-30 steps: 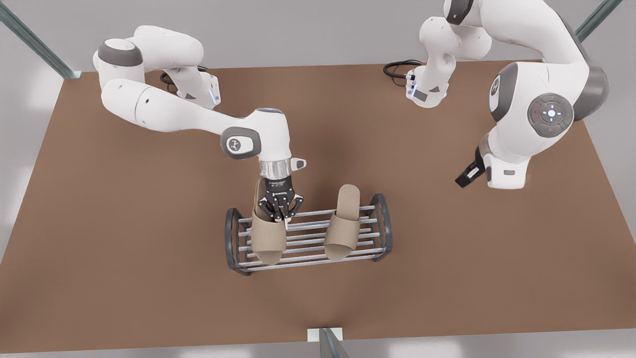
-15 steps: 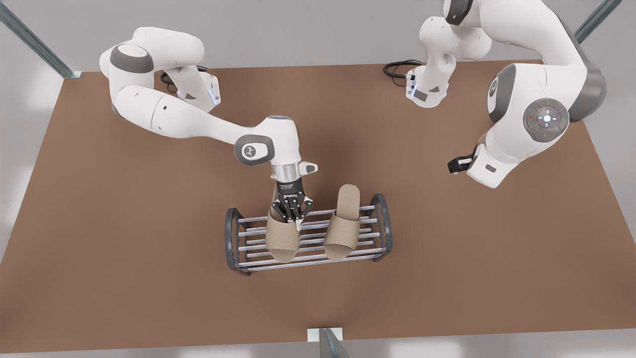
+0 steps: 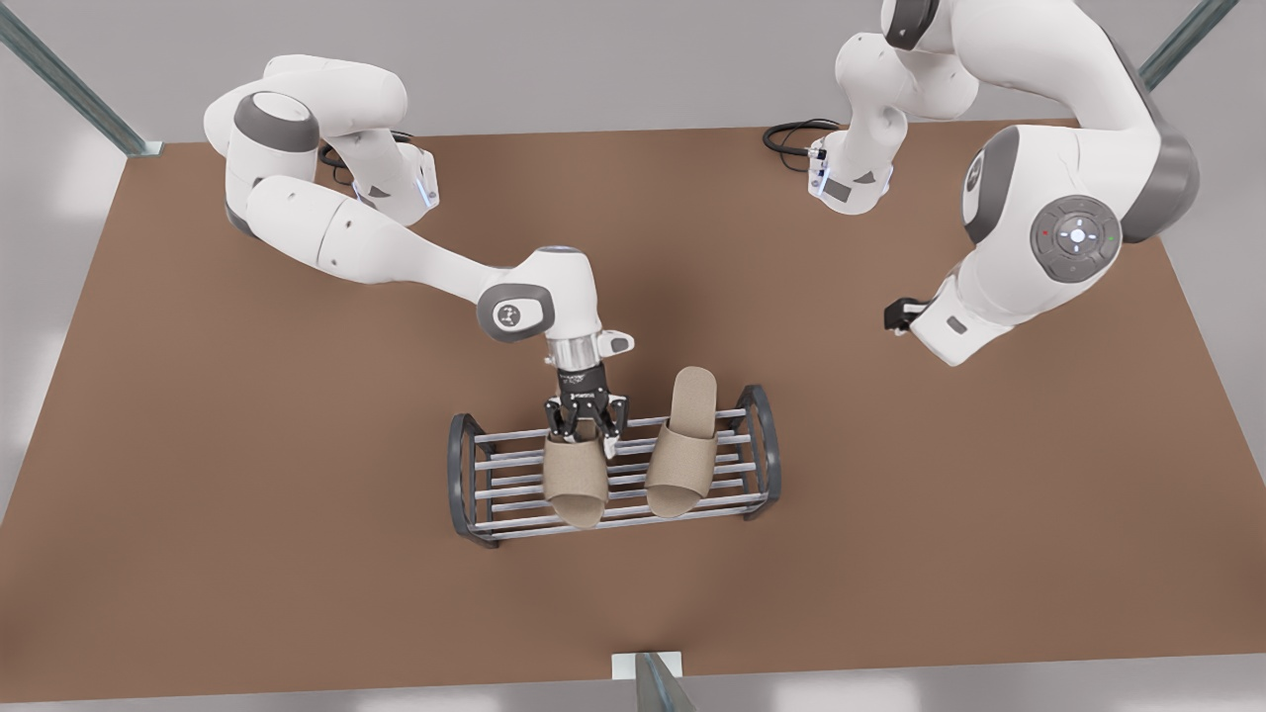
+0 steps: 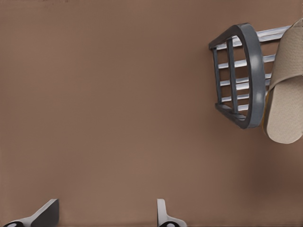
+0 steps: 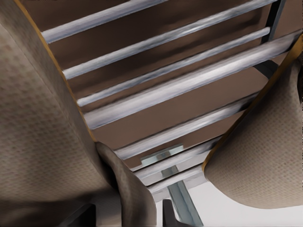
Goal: Place the right shoe on the shoe rack with the right arm, and place the left shoe on the shoe rack with the left arm
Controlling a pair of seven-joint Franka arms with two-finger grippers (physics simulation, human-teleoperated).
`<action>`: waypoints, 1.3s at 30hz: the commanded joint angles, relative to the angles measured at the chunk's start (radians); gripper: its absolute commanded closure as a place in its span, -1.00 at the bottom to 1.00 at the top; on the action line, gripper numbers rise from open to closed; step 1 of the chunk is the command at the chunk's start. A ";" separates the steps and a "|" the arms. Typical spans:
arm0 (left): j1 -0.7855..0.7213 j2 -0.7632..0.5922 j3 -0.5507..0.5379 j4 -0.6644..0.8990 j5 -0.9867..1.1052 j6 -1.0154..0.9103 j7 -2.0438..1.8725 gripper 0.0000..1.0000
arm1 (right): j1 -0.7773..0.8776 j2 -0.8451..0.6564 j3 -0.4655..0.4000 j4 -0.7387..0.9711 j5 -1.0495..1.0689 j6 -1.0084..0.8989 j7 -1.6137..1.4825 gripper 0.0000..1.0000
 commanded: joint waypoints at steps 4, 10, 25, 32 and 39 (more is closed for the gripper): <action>-0.001 -0.001 0.000 0.002 0.002 -0.006 0.163 -1.00 | -0.010 -0.012 0.002 0.005 0.003 0.006 0.133 -1.00; -0.001 -0.001 0.000 0.002 0.002 -0.006 0.161 -1.00 | -0.013 -0.025 0.005 0.010 0.002 0.006 0.123 -1.00; -0.001 -0.001 -0.001 0.002 0.002 -0.006 0.160 -1.00 | -0.142 -0.077 0.100 -0.125 0.009 0.007 0.109 -1.00; -0.005 -0.003 0.000 0.002 0.001 -0.006 0.160 -1.00 | -0.259 -0.101 0.419 0.062 0.618 -0.310 0.022 -1.00; -0.005 -0.001 -0.001 0.002 0.001 -0.005 0.160 -1.00 | 0.361 -0.537 -0.751 0.510 1.677 -0.557 0.827 -1.00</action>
